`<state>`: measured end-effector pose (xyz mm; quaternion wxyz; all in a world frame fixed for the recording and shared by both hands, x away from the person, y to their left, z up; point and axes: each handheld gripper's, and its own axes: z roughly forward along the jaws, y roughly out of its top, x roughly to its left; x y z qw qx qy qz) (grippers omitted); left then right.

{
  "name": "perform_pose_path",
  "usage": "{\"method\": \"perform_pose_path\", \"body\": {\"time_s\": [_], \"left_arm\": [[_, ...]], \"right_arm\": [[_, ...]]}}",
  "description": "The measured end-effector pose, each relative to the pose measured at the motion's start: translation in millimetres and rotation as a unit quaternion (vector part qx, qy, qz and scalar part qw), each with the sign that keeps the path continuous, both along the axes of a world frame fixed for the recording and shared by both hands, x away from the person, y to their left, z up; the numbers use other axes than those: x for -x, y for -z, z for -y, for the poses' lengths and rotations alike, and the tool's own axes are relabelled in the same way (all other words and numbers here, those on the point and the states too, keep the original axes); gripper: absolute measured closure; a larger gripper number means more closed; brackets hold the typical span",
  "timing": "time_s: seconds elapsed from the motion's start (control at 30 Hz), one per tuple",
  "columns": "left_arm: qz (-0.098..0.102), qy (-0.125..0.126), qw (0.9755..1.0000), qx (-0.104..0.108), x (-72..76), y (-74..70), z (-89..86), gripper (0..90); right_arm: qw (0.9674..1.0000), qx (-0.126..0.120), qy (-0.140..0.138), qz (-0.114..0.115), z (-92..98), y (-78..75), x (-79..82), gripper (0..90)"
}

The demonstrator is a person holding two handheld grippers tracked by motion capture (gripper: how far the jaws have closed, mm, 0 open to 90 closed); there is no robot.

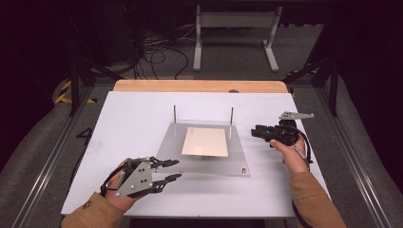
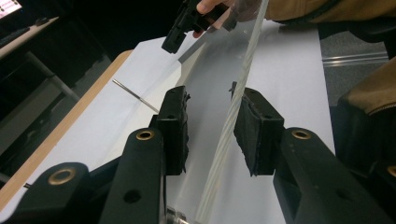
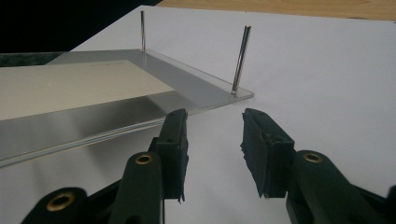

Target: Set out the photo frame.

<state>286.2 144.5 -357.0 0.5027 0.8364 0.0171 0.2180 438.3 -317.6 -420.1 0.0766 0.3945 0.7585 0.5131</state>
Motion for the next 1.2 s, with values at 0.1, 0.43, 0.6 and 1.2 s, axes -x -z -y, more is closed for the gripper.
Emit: {"method": "perform_pose_path", "body": {"time_s": [0.1, 0.43, 0.6, 1.2], "left_arm": [[-0.001, 0.002, 1.0, 0.004, -0.7, -1.3, 2.2, 65.2], [0.006, 0.005, 0.9999, 0.013, -6.9, -11.2, 7.1, 67.1], [0.002, 0.007, 0.9995, 0.032, -14.5, -18.5, 8.5, 68.2], [-0.004, 0.002, 0.9975, 0.07, -46.0, -53.2, 7.3, 67.2]], "right_arm": [[1.0, -0.003, 0.002, 0.0, 1.8, -0.2, 1.1, 60.0], [0.9999, -0.008, 0.005, -0.005, 6.5, 2.3, 4.0, 59.2], [0.9999, -0.01, 0.002, -0.004, 6.4, 2.4, 4.8, 58.7], [0.9998, -0.016, -0.003, -0.008, 5.0, 5.5, 5.5, 57.1]]}}
